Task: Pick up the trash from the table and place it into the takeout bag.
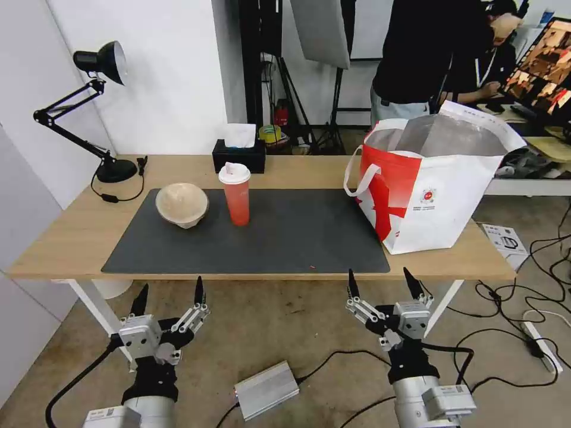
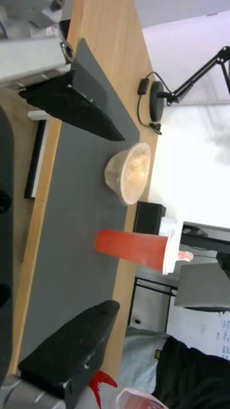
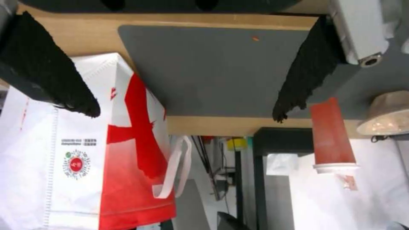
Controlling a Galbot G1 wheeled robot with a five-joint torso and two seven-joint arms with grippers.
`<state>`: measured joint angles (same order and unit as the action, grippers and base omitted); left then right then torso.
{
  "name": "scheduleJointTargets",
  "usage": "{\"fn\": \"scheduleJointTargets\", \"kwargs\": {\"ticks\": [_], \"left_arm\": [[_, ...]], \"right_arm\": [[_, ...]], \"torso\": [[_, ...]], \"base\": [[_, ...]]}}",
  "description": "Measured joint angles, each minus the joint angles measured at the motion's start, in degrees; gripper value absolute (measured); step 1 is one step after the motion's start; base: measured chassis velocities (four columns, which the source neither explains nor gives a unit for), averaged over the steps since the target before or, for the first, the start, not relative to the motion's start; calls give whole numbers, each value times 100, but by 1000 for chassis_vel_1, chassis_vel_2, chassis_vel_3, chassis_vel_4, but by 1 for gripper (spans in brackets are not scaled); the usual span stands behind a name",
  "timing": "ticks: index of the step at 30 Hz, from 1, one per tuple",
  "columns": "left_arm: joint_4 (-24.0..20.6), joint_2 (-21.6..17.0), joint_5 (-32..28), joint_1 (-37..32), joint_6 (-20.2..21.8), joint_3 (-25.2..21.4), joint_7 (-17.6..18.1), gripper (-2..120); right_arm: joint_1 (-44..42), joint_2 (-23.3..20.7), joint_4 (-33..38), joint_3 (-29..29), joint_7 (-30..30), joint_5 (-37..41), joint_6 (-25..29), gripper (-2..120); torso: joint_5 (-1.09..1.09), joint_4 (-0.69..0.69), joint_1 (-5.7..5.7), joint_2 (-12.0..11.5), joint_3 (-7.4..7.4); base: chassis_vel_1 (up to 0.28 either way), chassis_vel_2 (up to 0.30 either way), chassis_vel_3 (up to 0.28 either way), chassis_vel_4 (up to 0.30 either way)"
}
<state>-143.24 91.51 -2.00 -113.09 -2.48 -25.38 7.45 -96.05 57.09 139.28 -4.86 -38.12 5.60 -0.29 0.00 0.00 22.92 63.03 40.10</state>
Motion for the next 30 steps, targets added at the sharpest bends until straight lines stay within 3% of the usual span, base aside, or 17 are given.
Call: {"fn": "scheduleJointTargets", "kwargs": {"ticks": [26, 30], "left_arm": [[0, -1, 9, -13, -50, -16, 0, 100], [0, -2, 13, 4, -52, -25, -1, 100]], "right_arm": [[-44, 108, 24, 13, -207, 20, -261, 100], [47, 84, 23, 11, 60, 122, -65, 100]], "torso": [[0, 0, 0, 0, 0], [0, 0, 0, 0, 0]], "base": [[0, 0, 0, 0], [0, 0, 0, 0]]}}
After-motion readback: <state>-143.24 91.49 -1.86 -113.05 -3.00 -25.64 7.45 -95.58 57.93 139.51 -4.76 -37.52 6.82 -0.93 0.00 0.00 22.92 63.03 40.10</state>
